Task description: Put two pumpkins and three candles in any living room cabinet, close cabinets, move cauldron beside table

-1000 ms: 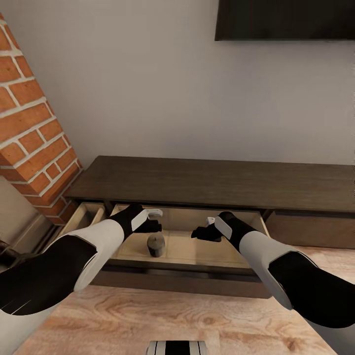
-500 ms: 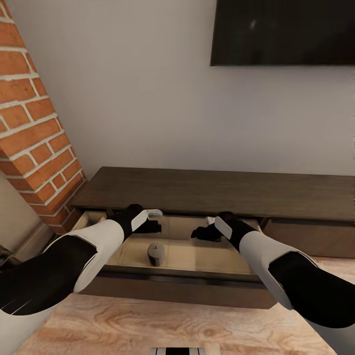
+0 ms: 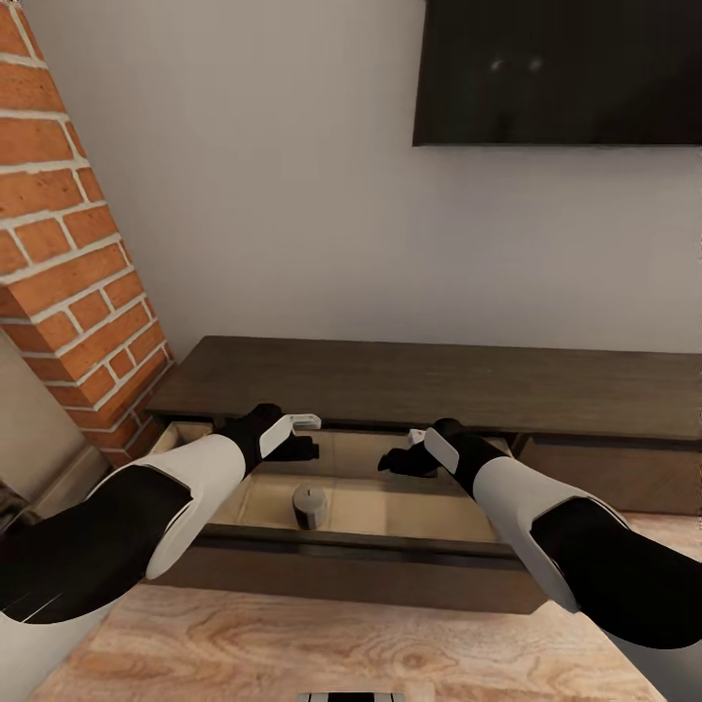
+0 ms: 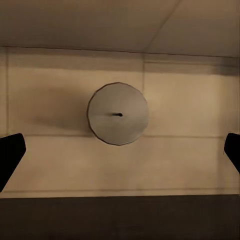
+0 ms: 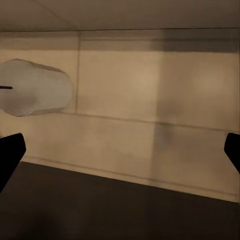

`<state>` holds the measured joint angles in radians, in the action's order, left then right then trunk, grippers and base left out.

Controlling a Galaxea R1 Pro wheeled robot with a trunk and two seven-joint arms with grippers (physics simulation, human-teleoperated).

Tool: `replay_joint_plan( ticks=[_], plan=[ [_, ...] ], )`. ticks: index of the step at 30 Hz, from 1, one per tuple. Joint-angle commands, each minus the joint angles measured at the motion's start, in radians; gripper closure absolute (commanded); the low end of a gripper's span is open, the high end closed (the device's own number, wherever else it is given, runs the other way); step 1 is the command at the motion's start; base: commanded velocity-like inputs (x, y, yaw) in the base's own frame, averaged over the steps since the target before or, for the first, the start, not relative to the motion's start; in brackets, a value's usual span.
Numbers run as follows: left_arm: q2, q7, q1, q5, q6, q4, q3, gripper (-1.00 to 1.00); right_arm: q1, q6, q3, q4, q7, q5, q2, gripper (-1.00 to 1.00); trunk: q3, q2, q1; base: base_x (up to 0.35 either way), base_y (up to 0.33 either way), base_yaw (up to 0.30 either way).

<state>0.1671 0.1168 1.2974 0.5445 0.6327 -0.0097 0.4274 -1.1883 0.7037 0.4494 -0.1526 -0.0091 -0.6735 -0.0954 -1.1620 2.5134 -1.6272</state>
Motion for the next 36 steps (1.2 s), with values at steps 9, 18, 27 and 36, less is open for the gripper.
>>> replay_joint_plan(
  ticks=[9,18,27,36],
  plan=[
    [0.000,0.007,-0.002,0.011,0.001,-0.001,0.004,-1.00,-0.001,0.002,0.006,-0.001,0.000,-0.005,0.000,-1.00,0.002,0.000,0.001,-0.080,0.000,0.000],
    [-0.001,0.007,-0.006,0.011,0.001,-0.001,0.002,-1.00,-0.001,0.002,0.006,-0.001,0.000,-0.005,0.000,-1.00,0.016,0.000,0.001,-0.002,0.000,0.000],
    [-0.002,0.007,-0.007,0.011,0.002,0.004,0.001,-1.00,-0.001,0.002,0.005,-0.001,0.000,-0.005,0.000,-1.00,0.030,0.000,0.001,0.000,0.000,0.000],
    [-0.004,0.006,-0.007,0.012,0.002,0.021,0.000,-1.00,-0.001,0.002,0.006,-0.001,0.000,-0.005,0.000,-1.00,0.059,-0.001,0.002,0.000,0.000,0.000]
  ],
)
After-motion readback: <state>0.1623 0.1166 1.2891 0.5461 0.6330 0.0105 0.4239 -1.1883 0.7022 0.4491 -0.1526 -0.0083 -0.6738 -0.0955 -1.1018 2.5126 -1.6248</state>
